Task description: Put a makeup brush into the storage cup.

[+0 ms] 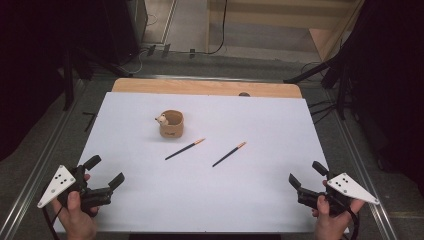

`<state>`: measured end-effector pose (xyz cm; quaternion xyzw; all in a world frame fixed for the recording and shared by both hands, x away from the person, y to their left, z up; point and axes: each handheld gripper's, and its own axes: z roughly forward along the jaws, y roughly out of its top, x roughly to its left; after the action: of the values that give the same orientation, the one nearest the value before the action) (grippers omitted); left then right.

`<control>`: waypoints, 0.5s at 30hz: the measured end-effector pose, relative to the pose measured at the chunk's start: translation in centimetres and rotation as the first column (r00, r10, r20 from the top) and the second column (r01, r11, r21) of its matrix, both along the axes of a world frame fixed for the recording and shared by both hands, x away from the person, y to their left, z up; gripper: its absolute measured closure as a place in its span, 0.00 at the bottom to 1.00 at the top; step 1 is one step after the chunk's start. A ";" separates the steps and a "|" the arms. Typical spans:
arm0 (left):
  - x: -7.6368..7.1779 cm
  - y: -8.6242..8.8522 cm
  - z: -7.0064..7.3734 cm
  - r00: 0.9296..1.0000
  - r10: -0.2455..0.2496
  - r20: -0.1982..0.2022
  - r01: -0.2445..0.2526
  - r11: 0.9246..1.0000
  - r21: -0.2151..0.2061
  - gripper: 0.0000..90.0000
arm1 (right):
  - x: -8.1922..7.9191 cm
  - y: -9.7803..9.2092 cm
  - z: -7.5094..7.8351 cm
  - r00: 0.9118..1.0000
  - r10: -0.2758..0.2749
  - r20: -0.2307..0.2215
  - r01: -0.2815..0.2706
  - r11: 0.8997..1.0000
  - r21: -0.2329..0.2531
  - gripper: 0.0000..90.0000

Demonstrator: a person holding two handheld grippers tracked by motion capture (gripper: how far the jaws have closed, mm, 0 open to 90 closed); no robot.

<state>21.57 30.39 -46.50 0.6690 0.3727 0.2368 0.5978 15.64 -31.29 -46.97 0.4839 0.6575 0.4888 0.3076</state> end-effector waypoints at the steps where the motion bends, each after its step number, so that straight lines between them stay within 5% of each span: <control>1: 0.0 0.0 0.0 1.000 -0.001 0.004 0.001 1.000 0.003 0.00 | 0.0 0.0 0.0 1.000 -0.001 0.000 0.001 1.000 0.000 0.12; 15: -0.1 -0.1 0.0 1.000 0.010 -0.001 -0.010 1.000 0.013 0.00 | 0.7 0.8 0.3 0.999 0.041 0.005 -0.041 0.999 -0.005 0.13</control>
<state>21.46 30.31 -46.51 0.6711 0.3748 0.2421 0.5920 16.34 -30.51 -46.67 0.4681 0.6677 0.4947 0.3005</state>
